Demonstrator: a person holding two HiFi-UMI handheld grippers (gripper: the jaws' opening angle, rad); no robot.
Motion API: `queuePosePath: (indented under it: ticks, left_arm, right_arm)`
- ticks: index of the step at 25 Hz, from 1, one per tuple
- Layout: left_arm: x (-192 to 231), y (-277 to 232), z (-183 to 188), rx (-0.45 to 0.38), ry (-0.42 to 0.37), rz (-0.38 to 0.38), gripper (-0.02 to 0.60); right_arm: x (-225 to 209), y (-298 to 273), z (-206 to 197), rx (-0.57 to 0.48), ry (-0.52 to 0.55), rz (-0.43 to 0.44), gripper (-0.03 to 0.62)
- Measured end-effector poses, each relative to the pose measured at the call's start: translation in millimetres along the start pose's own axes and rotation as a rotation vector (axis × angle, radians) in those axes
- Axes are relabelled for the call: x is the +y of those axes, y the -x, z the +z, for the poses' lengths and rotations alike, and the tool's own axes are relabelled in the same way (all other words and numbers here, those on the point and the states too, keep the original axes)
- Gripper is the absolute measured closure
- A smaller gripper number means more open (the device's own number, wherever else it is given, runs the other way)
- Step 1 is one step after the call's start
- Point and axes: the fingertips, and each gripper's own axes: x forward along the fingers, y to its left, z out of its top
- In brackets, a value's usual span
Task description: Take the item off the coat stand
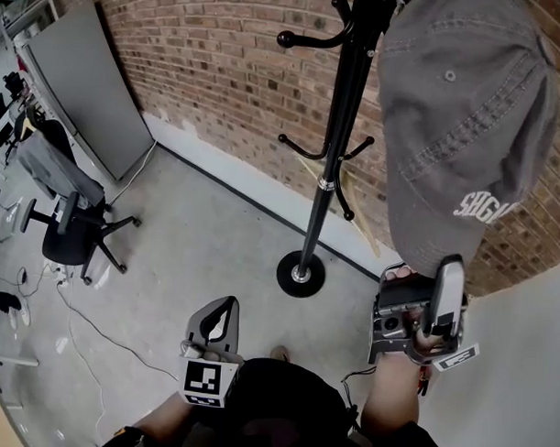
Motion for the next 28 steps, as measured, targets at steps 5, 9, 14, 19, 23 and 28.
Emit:
queuePosePath:
  ticks: [5, 9, 14, 19, 23, 28]
  left_arm:
    - [1.5, 7.7, 1.3, -0.024, 0.007, 0.011, 0.557]
    - [7.3, 15.4, -1.6, -0.032, 0.025, 0.041, 0.557]
    - [23.3, 32.0, -2.8, -0.052, 0.064, 0.106, 0.557]
    - [44.9, 57.6, -12.0, -0.072, 0.096, 0.188, 0.557]
    - [56.5, 67.5, -26.1, -0.041, 0.135, 0.254, 0.557]
    - [75.9, 90.7, -49.7, 0.005, 0.181, 0.304, 0.557]
  right_arm:
    - [34.9, -25.5, 2.0, 0.04, 0.076, 0.072, 0.565]
    - [50.8, -56.3, -1.5, 0.065, 0.086, 0.156, 0.565]
    - [62.3, -103.4, -30.1, 0.146, 0.075, 0.246, 0.565]
    - [58.1, -116.3, -90.9, 0.247, -0.029, 0.241, 0.565]
    - [26.0, -83.4, -139.9, 0.318, -0.188, 0.138, 0.565]
    - [-8.3, -19.0, -218.0, 0.416, -0.366, -0.083, 0.563]
